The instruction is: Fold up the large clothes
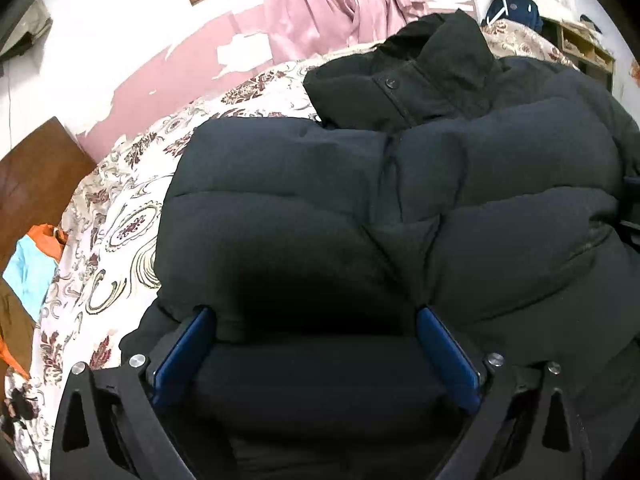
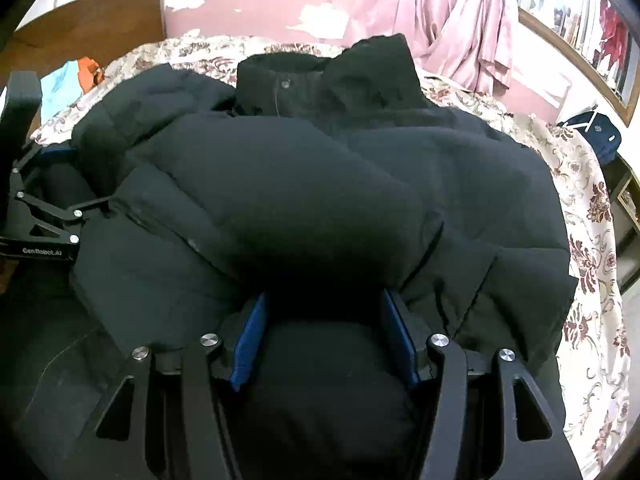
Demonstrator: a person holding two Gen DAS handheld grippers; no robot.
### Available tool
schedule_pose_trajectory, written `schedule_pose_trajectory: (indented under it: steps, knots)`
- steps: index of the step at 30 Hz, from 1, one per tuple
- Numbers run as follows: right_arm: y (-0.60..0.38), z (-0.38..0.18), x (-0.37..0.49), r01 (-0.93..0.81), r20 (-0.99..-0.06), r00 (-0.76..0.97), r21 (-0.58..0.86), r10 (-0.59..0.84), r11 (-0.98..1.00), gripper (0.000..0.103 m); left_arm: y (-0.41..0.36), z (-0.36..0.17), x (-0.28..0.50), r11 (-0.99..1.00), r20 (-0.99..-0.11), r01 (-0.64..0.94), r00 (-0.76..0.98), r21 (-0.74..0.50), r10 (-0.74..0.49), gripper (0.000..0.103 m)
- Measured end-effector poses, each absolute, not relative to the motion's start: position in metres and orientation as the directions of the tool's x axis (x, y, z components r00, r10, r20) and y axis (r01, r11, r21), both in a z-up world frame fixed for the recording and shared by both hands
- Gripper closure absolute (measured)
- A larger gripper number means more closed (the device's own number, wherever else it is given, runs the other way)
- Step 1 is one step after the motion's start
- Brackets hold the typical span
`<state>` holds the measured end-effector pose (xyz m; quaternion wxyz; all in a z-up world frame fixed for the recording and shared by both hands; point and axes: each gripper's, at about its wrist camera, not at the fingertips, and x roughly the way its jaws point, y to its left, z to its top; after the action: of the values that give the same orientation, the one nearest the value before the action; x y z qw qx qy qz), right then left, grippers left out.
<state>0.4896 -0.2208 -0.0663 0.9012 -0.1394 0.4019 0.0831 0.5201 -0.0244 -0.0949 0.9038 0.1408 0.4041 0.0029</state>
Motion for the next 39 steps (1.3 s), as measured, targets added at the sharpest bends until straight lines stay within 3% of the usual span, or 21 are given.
schedule_pose_trajectory:
  steps: [7, 11, 13, 18, 23, 30, 34, 39]
  knots:
    - [-0.224, -0.058, 0.484, -0.283, -0.756, 0.650, -0.142, 0.081, 0.948, 0.036, -0.017, -0.089, 0.520, 0.969, -0.763, 0.112, 0.639, 0.219, 0.099, 0.000]
    - [-0.237, -0.038, 0.474, -0.348, -0.823, 0.547, -0.058, 0.152, 0.936, 0.031, -0.021, -0.069, 0.523, 0.968, -0.882, 0.137, 0.453, 0.210, 0.127, 0.000]
    - [-0.243, -0.030, 0.467, -0.397, -0.850, 0.496, -0.041, 0.177, 0.917, 0.022, -0.021, -0.061, 0.521, 0.973, -0.921, 0.134, 0.367, 0.189, 0.128, 0.000]
    - [-0.260, -0.016, 0.457, -0.499, -0.904, 0.393, -0.056, 0.168, 0.865, 0.014, -0.006, -0.051, 0.527, 0.997, -0.982, 0.058, 0.182, 0.052, 0.041, 0.000]
    - [-0.279, 0.013, 0.484, -0.400, -0.894, 0.431, -0.066, 0.124, 0.914, 0.014, 0.010, -0.014, 0.571, 0.997, -0.954, 0.066, 0.298, 0.027, 0.007, 0.000]
    - [-0.290, 0.032, 0.594, -0.152, -0.876, 0.459, 0.090, 0.151, 0.984, 0.013, 0.015, 0.000, 0.680, 0.997, -0.898, 0.074, 0.439, 0.001, -0.032, 0.000]
    - [-0.272, 0.035, 0.656, -0.117, -0.835, 0.537, 0.070, 0.122, 0.991, 0.013, 0.015, 0.001, 0.736, 0.996, -0.864, 0.048, 0.497, -0.069, -0.083, 0.000]
    - [-0.237, 0.021, 0.729, -0.114, -0.858, 0.505, 0.038, 0.091, 0.993, 0.013, 0.007, -0.028, 0.790, 1.000, -0.894, 0.021, 0.448, 0.001, -0.008, 0.001]
